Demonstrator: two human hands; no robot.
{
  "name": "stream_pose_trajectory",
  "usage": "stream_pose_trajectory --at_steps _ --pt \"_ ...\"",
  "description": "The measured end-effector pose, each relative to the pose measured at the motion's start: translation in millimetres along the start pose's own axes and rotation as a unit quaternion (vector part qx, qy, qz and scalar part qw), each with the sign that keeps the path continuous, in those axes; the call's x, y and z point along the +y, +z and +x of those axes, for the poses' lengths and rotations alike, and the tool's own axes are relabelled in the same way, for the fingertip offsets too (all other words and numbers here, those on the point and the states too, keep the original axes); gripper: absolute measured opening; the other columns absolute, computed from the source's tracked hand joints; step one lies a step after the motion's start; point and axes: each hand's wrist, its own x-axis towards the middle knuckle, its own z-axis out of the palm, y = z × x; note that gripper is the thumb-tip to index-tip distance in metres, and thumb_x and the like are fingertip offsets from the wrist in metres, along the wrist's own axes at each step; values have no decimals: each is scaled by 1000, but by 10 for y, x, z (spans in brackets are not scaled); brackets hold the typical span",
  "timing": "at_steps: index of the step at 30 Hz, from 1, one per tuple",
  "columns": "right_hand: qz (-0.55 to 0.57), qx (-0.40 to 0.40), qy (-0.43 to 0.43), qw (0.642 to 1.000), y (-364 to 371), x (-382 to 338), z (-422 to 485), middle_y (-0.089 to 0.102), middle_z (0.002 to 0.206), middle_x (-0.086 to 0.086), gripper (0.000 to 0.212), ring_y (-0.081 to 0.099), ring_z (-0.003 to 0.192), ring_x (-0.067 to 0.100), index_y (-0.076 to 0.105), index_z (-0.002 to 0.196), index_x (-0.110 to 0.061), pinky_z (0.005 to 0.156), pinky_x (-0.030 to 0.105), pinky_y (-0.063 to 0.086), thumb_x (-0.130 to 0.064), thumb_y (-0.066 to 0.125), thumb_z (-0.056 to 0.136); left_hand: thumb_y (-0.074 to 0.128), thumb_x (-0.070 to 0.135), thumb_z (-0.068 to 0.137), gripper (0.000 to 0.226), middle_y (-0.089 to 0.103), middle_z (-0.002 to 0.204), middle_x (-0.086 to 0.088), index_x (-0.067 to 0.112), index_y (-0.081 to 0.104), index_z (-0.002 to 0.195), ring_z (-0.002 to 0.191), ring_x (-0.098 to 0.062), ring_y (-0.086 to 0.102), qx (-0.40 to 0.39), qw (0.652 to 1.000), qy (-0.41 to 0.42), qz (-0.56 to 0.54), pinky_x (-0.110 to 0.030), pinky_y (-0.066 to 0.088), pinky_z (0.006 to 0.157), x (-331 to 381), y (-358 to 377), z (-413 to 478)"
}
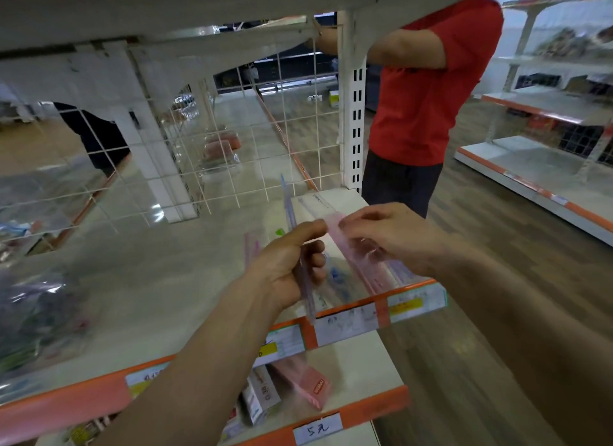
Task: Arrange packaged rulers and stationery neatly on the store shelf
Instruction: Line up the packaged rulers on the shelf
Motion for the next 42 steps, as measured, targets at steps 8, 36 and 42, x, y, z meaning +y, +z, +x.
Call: stream_pose_trajectory --at_steps 8,36,42 --pt "104 40 71 991 -483 106 0 66 76 18 22 63 60 24 59 72 0 52 24 49 -6 51 91 62 24 87 17 51 54 -2 12 58 76 38 -10 46 12 998 -17 -66 -14 37 40 -13 -130 -15" --pt "-604 120 2 788 -216 270 198 43 63 -2 38 39 55 13 37 66 -18 46 25 24 -44 53 90 39 27 93 29 56 68 -6 6 58 84 54 -19 57 -37 990 -18 -137 -29 55 56 -12 -236 -5" --pt "-501 124 -75 853 -169 102 140 56 76 -2 24 55 71 19 57 84 -16 55 28 39 -38 50 91 45 16 93 20 62 68 -10 6 61 86 55 -21 61 -32 990 -11 -140 -33 56 57 7 -223 -4"
